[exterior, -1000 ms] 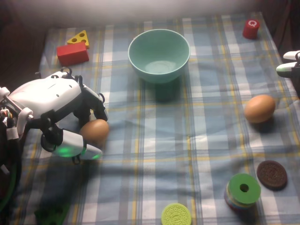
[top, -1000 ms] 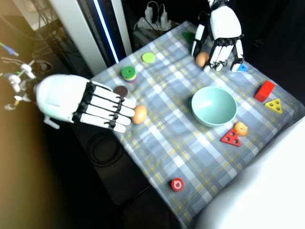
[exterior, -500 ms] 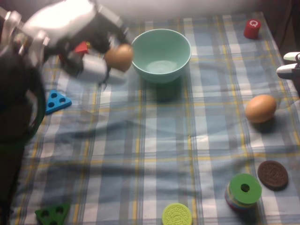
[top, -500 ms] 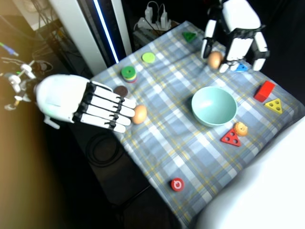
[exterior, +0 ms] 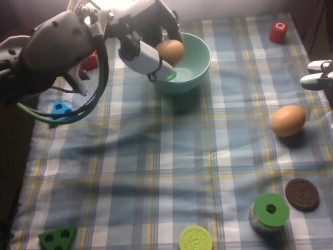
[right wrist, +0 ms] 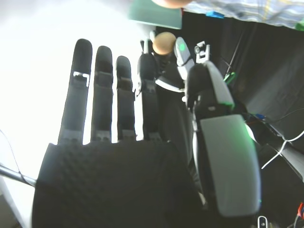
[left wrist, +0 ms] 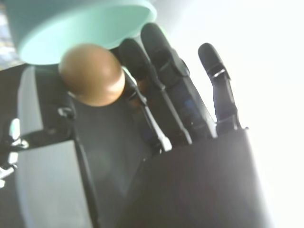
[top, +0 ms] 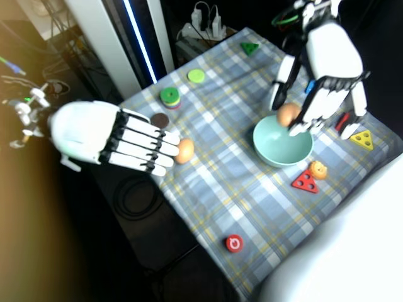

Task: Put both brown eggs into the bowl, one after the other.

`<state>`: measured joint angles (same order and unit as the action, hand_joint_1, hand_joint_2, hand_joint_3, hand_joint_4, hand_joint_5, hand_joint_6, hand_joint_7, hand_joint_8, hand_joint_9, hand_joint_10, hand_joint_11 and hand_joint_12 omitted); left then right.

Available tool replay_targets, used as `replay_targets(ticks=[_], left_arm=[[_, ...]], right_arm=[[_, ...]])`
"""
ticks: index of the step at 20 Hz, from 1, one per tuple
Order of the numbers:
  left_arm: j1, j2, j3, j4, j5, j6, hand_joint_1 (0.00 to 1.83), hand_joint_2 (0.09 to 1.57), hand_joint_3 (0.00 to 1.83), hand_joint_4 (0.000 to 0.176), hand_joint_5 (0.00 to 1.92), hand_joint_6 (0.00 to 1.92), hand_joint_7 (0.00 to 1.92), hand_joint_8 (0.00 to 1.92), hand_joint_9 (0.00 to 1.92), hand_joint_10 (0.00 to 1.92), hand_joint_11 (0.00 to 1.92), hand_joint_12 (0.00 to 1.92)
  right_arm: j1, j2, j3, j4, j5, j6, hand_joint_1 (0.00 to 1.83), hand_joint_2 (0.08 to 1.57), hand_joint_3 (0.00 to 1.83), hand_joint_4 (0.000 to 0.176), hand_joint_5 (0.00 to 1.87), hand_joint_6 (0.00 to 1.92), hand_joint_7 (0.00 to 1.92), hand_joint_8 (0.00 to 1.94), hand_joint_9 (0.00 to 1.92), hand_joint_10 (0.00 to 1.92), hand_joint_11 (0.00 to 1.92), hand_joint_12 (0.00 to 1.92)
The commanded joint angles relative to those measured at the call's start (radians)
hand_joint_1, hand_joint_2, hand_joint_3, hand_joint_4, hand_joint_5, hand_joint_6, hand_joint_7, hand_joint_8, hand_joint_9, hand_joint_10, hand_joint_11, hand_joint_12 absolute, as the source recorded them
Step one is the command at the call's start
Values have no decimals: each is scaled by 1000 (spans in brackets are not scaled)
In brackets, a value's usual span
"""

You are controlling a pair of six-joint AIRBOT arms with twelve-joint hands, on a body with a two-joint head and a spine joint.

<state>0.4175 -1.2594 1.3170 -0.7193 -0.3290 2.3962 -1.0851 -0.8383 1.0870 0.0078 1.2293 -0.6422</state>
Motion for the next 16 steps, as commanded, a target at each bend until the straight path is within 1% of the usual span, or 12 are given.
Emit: replay_targets(ticks=[1, 2, 3, 4, 5, 9, 11, 12, 13, 14, 15, 16], left_arm=[[-18, -5, 10, 15, -91, -2, 984, 1046, 3, 48, 891, 286, 975, 355, 918, 11, 29, 936], [-19, -9, 13, 15, -88, -2, 858, 1052, 1, 92, 865, 87, 978, 121, 891, 4, 5, 969], [-19, -10, 14, 15, -87, -2, 848, 1033, 0, 95, 889, 24, 1034, 53, 935, 14, 19, 1070], [-19, -9, 13, 15, -87, -2, 768, 1060, 5, 114, 848, 4, 1021, 22, 927, 8, 3, 1139], [-18, -8, 11, 15, -87, -2, 772, 1056, 0, 81, 839, 2, 944, 1, 852, 0, 0, 1054], [-6, -4, 8, -1, -90, -2, 836, 1019, 0, 59, 776, 0, 860, 0, 776, 0, 15, 911], [10, 11, -15, -10, -119, -2, 861, 1001, 0, 72, 705, 0, 768, 0, 706, 0, 0, 886], [26, 31, -44, 4, -152, -26, 874, 983, 0, 103, 637, 0, 695, 0, 653, 0, 0, 840], [41, 48, -66, 30, -179, -69, 894, 966, 0, 110, 565, 0, 628, 0, 604, 0, 0, 813], [69, 87, -112, 100, -240, -194, 902, 939, 0, 90, 530, 4, 602, 3, 602, 6, 0, 927], [79, 103, -131, 127, -264, -233, 902, 939, 0, 90, 530, 4, 602, 3, 602, 6, 0, 927], [100, 138, -171, 182, -314, -322, 838, 954, 0, 128, 420, 1, 484, 0, 520, 0, 0, 800]], right_arm=[[12, 3, 5, 25, 121, 9, 609, 1280, 1, 0, 533, 2, 449, 2, 504, 0, 314, 642], [12, 2, 6, 25, 120, 9, 625, 1283, 1, 0, 530, 1, 447, 1, 492, 0, 302, 631], [12, 1, 6, 25, 120, 10, 627, 1282, 0, 0, 531, 1, 450, 2, 487, 0, 293, 626], [13, 0, 6, 25, 120, 10, 642, 1281, 0, 0, 533, 1, 454, 3, 491, 1, 297, 632], [13, 0, 6, 25, 120, 11, 674, 1285, 0, 0, 525, 1, 447, 1, 491, 1, 300, 643], [13, 0, 6, 25, 120, 13, 709, 1279, 0, 0, 524, 0, 459, 5, 499, 3, 297, 660], [13, -1, 7, 25, 120, 13, 666, 1282, 2, 0, 506, 1, 454, 0, 485, 0, 263, 712], [15, -3, 7, 25, 120, 13, 643, 1283, 2, 0, 504, 1, 453, 0, 478, 0, 255, 710], [16, -5, 8, 25, 120, 13, 659, 1282, 1, 0, 503, 0, 446, 0, 472, 0, 239, 709], [21, -12, 13, 24, 116, 13, 732, 1260, 0, 0, 501, 0, 438, 1, 450, 2, 205, 692], [25, -15, 16, 22, 112, 13, 732, 1260, 0, 0, 501, 0, 438, 1, 450, 2, 205, 692], [40, -22, 23, 11, 97, 13, 748, 1250, 0, 0, 498, 0, 421, 0, 415, 0, 173, 677]])
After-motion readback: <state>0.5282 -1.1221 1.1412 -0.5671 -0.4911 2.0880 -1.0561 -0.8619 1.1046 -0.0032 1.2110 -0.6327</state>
